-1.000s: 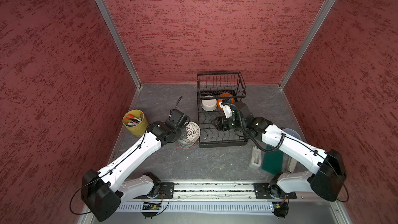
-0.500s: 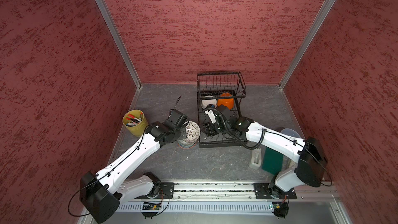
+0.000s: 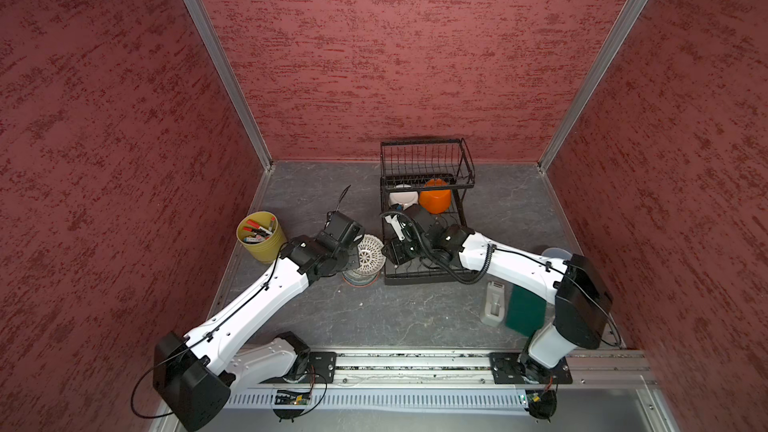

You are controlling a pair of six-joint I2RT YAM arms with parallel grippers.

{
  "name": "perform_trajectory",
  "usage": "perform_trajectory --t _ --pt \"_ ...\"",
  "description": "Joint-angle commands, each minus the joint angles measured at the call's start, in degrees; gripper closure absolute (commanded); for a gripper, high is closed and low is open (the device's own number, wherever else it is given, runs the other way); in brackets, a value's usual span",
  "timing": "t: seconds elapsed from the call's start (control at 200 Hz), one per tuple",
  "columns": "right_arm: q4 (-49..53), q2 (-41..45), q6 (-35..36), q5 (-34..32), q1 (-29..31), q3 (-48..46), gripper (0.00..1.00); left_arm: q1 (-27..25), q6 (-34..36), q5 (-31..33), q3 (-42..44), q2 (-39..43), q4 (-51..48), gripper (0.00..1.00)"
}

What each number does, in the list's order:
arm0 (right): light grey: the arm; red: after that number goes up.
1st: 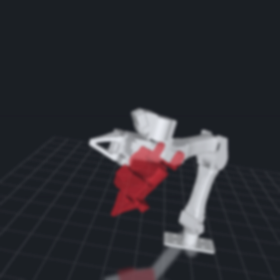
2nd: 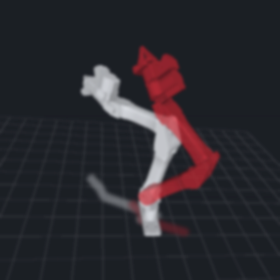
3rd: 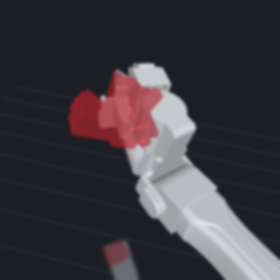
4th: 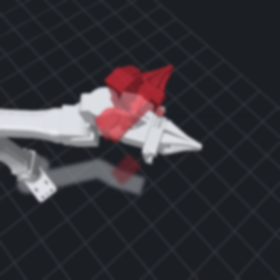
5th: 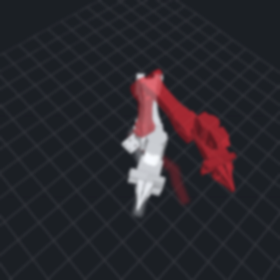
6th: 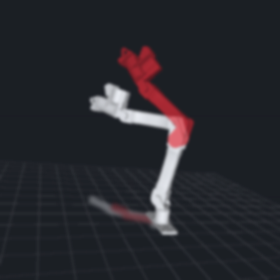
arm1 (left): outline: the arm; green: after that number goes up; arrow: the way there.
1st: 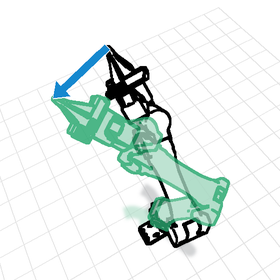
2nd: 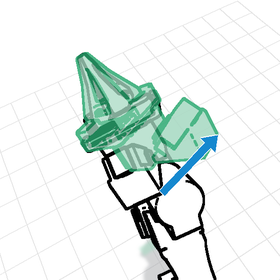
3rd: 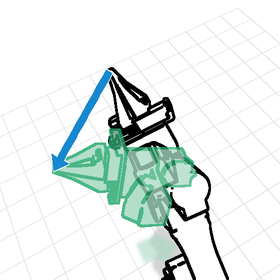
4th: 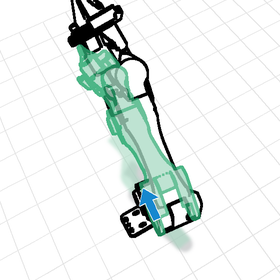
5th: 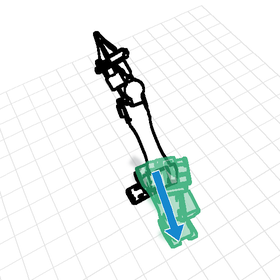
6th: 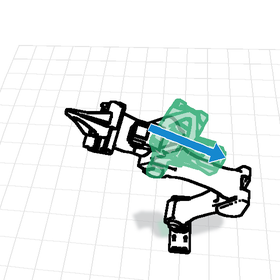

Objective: Load the bowls into the dish rack
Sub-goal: 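Lift the top patterned bowl with the left gripper while right gripper moves toward it, then grasp the red-and-white bowl's rim with the right gripper while left gripper releases it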

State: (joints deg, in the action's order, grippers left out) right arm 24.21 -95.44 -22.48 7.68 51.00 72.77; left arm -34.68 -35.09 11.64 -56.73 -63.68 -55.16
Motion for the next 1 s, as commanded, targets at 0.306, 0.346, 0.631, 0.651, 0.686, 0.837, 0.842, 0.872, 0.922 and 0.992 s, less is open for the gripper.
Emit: perform_trajectory --t 0.306,0.346,0.631,0.651,0.686,0.837,0.842,0.872,0.922,0.992 --pt "-1.6 -3.5 -1.2 -1.4 1.0 3.5 0.66 0.2 -0.1 0.3 1.4 2.0 3.9 1.0" --pt "-1.7 -3.7 -1.3 -1.4 1.0 3.7 0.68 0.3 -0.2 0.3 1.4 2.0 4.0 1.0" --pt "-1.6 -5.4 -1.2 -1.4 1.3 4.9 0.73 0.3 -0.2 0.5 1.6 2.4 4.1 1.0" --pt "-1.6 -5.4 -1.2 -1.4 1.4 5.0 0.74 0.3 -0.2 0.4 1.7 2.5 4.1 1.0" --pt "-1.5 -5.6 -1.3 -1.4 1.4 5.1 0.76 0.4 -0.2 0.5 1.7 2.5 4.0 1.0" --pt "-1.6 -5.9 -1.2 -1.9 1.4 5.2 0.86 0.5 -0.2 0.4 1.7 2.5 4.0 1.0" --pt "-1.6 -5.9 -1.2 -2.0 1.5 5.3 0.86 0.5 -0.1 0.4 1.6 2.5 4.0 1.0" --pt "-1.6 -5.9 -1.3 -2.1 1.5 5.3 0.89 0.5 -0.1 0.4 1.6 2.4 4.1 1.0" --pt "-1.7 -5.8 -1.2 -2.4 1.5 5.4 0.91 0.5 -0.1 0.4 1.6 2.6 3.9 1.0" --pt "-1.7 -5.7 -1.3 -2.7 1.5 5.4 0.96 0.6 0.0 0.4 1.4 2.5 3.9 1.0"
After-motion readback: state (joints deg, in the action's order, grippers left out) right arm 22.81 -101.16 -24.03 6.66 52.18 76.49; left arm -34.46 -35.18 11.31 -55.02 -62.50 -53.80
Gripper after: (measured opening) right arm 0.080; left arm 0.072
